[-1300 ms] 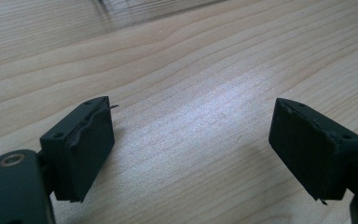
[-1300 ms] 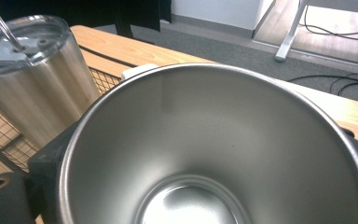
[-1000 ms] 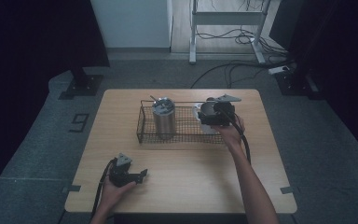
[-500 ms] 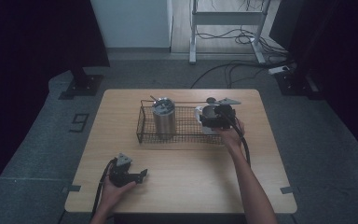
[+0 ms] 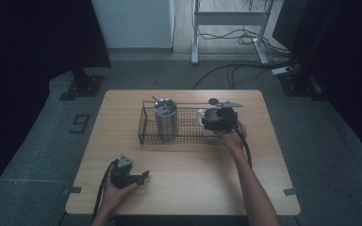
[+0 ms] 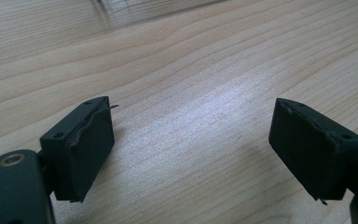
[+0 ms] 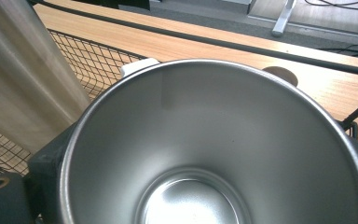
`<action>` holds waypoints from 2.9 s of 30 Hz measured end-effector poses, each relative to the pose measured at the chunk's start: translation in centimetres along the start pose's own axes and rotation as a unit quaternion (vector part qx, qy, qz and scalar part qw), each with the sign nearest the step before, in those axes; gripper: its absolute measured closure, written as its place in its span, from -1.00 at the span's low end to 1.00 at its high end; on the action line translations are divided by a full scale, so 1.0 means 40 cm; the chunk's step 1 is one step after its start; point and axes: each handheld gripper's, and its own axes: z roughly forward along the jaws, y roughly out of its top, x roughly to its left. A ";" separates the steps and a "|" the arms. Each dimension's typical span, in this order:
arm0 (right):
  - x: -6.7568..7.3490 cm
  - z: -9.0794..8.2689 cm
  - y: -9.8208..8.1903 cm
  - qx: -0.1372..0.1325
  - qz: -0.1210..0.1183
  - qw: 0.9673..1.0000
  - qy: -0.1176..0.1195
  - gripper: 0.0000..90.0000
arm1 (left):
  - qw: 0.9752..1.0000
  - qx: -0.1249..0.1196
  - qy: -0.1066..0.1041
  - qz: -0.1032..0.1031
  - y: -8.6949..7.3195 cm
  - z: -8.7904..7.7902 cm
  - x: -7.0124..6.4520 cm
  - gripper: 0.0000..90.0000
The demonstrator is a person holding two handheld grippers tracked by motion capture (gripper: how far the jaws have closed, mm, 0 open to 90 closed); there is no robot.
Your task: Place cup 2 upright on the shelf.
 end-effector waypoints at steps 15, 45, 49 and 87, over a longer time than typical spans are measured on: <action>0.002 0.019 -0.013 0.009 -0.003 1.000 -0.001 -0.86 | 1.000 0.000 0.000 0.000 0.000 0.000 0.000 -0.68; 0.013 0.055 -0.002 0.039 -0.019 0.999 -0.019 -0.86 | 1.000 -0.001 0.000 0.000 0.000 0.000 0.000 -0.68; 0.014 0.067 -0.010 0.046 -0.017 0.999 -0.021 -0.86 | 1.000 -0.001 0.000 -0.001 0.000 0.000 0.000 -0.68; 0.012 0.063 -0.014 0.125 -0.030 0.991 -0.041 -0.88 | 1.000 0.000 -0.001 0.004 -0.001 0.000 -0.002 -0.68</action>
